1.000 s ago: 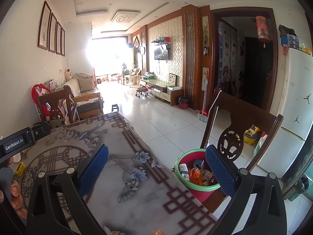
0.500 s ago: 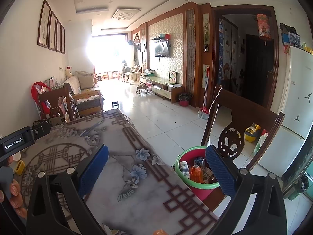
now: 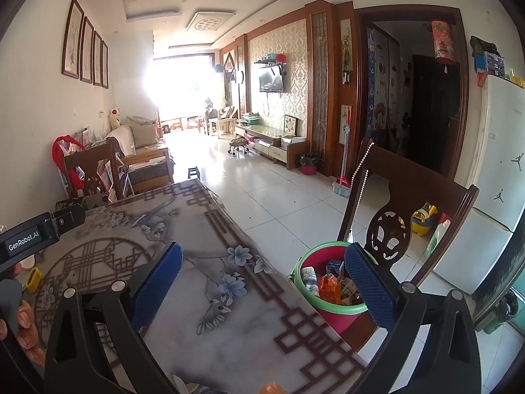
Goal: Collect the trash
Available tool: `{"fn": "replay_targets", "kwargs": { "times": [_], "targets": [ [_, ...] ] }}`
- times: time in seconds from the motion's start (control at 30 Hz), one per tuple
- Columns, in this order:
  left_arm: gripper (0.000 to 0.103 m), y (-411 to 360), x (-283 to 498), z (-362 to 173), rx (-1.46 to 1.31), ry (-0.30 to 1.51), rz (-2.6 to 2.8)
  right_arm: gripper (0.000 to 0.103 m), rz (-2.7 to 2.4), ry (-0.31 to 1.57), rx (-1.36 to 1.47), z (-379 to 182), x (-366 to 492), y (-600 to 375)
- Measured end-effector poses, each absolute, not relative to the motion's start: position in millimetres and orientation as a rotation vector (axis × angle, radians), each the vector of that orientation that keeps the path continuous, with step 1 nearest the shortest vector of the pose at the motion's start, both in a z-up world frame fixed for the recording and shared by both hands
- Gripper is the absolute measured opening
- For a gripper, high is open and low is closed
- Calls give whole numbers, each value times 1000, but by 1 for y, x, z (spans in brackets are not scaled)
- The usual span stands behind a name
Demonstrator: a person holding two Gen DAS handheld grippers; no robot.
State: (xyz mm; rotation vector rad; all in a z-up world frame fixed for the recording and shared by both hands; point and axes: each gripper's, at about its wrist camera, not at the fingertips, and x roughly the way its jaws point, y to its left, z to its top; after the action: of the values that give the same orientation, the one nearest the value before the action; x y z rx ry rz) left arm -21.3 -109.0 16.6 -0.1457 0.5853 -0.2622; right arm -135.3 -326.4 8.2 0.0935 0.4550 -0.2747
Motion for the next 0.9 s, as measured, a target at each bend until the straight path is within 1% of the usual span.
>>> {"fn": "replay_targets", "kwargs": {
  "times": [0.43, 0.67, 0.77, 0.83, 0.9],
  "targets": [
    [98, -109, -15, 1, -141, 628, -276, 96, -266, 508, 94, -3, -126, -328],
    [98, -109, 0, -8, -128, 653, -264, 96, -233, 578, 91, -19, -104, -326],
    [98, -91, 11, -28, -121, 694, -194, 96, -171, 642, 82, -37, -83, -319],
    [98, -72, 20, -49, -110, 733, -121, 96, -113, 699, 40, -61, -60, -307],
    [98, -39, 28, -86, -105, 813, 1, 96, -51, 762, -8, -89, -37, -292]
  ]
}}
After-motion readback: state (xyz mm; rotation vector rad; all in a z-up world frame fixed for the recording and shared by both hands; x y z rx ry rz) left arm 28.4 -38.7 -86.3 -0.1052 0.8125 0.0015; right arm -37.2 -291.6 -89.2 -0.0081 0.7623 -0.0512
